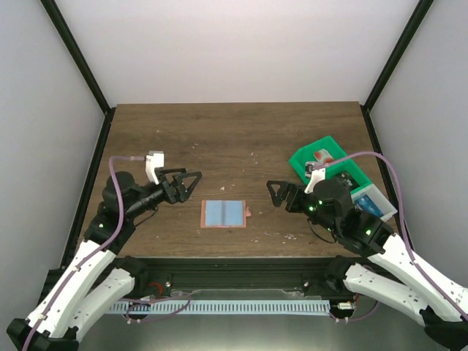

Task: Take the credit cards out of the card holder

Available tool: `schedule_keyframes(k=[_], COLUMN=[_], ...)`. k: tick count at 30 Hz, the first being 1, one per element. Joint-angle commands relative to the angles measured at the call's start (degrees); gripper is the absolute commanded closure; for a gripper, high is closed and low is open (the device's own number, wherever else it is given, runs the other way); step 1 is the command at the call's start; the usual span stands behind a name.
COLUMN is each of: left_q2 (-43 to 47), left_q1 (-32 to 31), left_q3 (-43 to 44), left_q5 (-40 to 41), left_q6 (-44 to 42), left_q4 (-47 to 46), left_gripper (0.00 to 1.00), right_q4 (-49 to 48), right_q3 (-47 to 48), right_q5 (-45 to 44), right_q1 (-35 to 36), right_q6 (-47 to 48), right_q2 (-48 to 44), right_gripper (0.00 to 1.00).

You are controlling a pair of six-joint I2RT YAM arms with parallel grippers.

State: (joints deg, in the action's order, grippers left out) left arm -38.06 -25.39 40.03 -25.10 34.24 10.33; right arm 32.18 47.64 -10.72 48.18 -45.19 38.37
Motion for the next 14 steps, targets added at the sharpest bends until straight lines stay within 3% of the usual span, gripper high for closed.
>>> schedule_keyframes(k=[1, 14], left_q2=[0.0, 2.2], left_q1=[0.1, 0.2], left_q3=[-1.7, -1.2], left_q5=[-0.3, 1.0], left_q6=[1.6, 1.3], left_q4=[-2.0, -2.3], left_gripper=[0.0, 0.0], right_q4=[1.0, -0.2], right_q3=[0.9, -1.0], right_q5=[-0.6, 1.2], right_q1=[-0.2, -0.1], right_q6=[-1.6, -3.1], right_q2=[-0.2, -0.3], right_gripper=[0.0, 0.0])
